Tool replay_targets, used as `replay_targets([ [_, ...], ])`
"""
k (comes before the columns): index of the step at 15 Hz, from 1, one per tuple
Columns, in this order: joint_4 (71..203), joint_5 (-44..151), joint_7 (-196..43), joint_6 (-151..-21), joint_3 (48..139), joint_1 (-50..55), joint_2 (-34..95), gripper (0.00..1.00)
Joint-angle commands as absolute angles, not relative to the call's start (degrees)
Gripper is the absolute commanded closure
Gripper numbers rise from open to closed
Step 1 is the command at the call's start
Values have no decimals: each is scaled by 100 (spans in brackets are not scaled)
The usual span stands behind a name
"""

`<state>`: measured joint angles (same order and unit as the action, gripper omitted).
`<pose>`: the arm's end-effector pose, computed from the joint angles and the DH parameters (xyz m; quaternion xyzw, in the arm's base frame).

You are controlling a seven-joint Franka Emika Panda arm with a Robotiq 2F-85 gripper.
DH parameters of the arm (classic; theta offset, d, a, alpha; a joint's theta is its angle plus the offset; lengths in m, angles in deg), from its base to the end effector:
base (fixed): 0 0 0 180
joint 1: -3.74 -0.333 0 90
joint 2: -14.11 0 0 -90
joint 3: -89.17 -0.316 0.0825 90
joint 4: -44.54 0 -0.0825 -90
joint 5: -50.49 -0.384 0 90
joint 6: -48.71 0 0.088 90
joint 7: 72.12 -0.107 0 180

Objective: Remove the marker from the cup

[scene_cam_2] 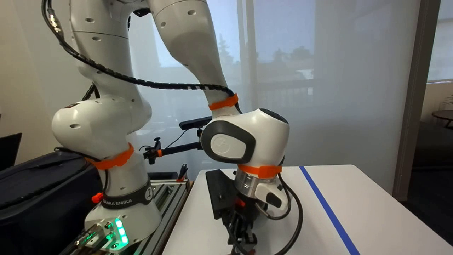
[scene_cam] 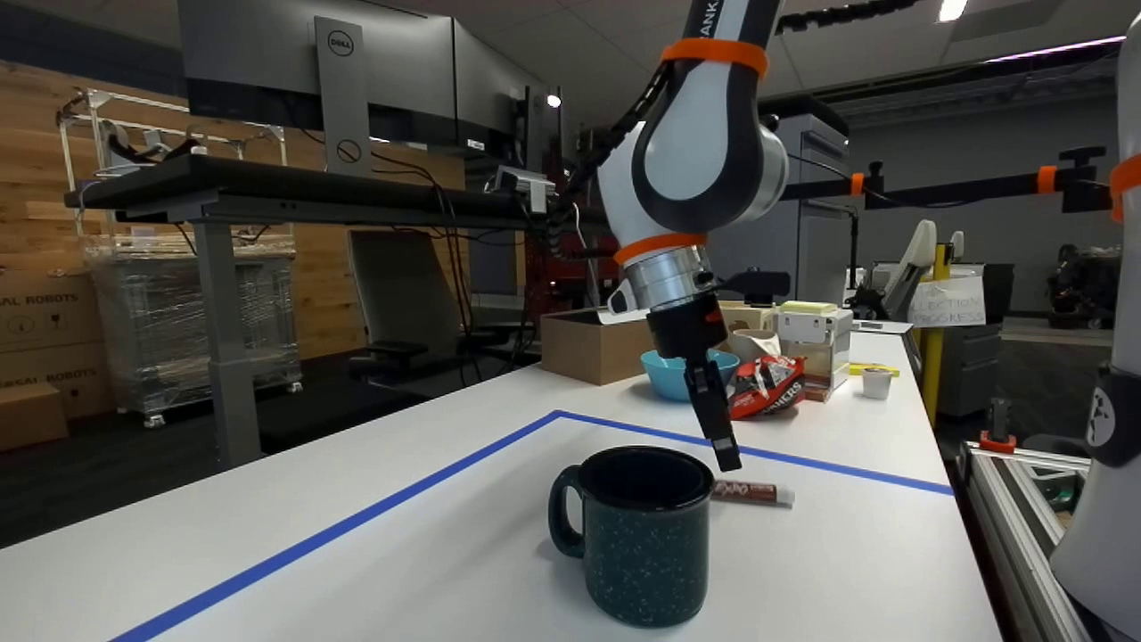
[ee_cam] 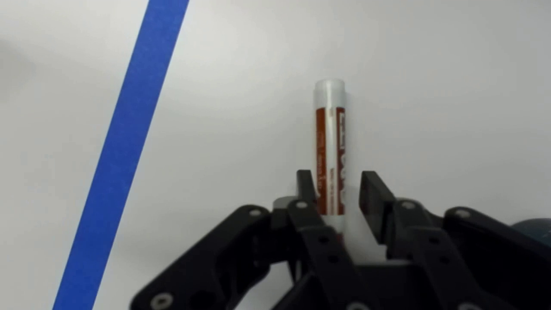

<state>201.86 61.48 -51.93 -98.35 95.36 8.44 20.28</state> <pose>0.3520 -0.0664 0.1662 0.9747 0.1660 -0.1495 0.0060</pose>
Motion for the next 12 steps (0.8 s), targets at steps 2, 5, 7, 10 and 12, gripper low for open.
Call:
replay_targets([
  [2, 20158, 6397, -5345, -9893, 9531, 876, 1859, 25],
  [5, 20164, 6162, -5228, -9635, 9372, 798, 1574, 3],
  [7, 20159, 6098, -5321, -9350, 9231, 685, 1258, 0],
  [10, 20178, 6011, -5520, -8874, 9018, 503, 685, 0],
  [12, 20157, 5884, -5674, -8397, 8896, 368, 234, 0],
])
